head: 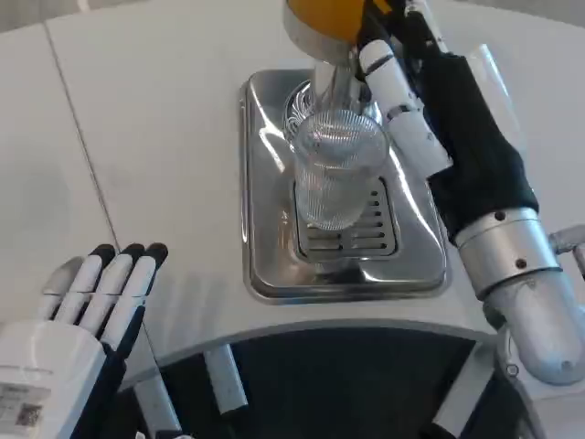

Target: Grasp the cup under the faucet to collect the drink, then remove the cup.

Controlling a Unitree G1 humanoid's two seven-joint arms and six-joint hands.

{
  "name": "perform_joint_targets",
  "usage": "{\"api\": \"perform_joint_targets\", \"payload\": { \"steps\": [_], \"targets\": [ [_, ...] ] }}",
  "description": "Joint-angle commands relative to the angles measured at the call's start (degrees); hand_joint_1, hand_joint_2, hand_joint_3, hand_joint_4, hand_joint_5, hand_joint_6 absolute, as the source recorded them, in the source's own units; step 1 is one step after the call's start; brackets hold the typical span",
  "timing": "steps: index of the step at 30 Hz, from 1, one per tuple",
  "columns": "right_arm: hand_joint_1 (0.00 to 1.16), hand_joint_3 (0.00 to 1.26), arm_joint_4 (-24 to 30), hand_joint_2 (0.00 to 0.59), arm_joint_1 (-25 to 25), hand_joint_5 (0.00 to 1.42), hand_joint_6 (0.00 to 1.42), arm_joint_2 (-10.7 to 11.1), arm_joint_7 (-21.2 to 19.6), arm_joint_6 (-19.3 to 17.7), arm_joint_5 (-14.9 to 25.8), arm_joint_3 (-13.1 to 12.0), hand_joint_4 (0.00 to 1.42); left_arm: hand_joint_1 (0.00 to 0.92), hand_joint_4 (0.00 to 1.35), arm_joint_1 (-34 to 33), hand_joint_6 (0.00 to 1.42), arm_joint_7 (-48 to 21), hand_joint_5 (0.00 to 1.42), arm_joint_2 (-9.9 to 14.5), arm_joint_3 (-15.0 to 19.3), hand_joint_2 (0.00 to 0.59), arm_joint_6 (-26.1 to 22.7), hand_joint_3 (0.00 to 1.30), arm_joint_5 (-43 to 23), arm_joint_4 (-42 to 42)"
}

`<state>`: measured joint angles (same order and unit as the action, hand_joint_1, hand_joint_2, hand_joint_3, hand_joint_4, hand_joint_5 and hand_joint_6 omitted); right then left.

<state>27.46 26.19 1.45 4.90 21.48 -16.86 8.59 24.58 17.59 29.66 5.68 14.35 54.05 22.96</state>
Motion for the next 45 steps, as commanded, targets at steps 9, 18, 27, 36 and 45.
{"api": "perform_joint_targets", "payload": {
  "steps": [9,18,27,36,45],
  "targets": [
    [0.07,0.0,3.9,0.506,-3.5,0.0,0.0,1.1,0.8,1.1,-1.0,3.0,0.0,0.002,0.0,0.1,0.04,0.2,0.0,-0.3,0.3,0.017,1.4,0.0,-0.9,-0.8],
    [0.07,0.0,3.2,0.506,-2.1,0.0,0.0,2.3,1.7,1.2,-1.4,3.3,0.0,0.002,0.0,-0.1,0.04,0.2,0.0,-0.8,-0.1,0.017,1.1,0.0,-0.6,-0.9],
    [0.0,0.01,4.9,0.499,2.1,0.0,0.02,6.5,4.9,4.8,-8.8,6.9,0.0,0.002,0.0,-1.0,0.04,0.0,0.0,-1.8,-0.7,0.017,0.9,0.0,-0.5,-1.4],
    [0.0,0.03,7.9,0.5,5.3,0.0,0.02,8.4,11.3,11.9,-16.6,10.3,0.0,0.0,0.0,-2.0,0.04,-0.1,0.0,-2.2,-1.7,0.018,0.9,0.0,0.1,-1.9],
    [0.0,0.05,10.4,0.502,10.2,0.0,0.03,10.8,20.2,16.0,-29.7,16.1,0.0,0.0,0.0,-3.4,0.04,-0.3,0.0,-2.7,-2.2,0.018,0.0,0.0,-0.5,-2.7]
  ]
}}
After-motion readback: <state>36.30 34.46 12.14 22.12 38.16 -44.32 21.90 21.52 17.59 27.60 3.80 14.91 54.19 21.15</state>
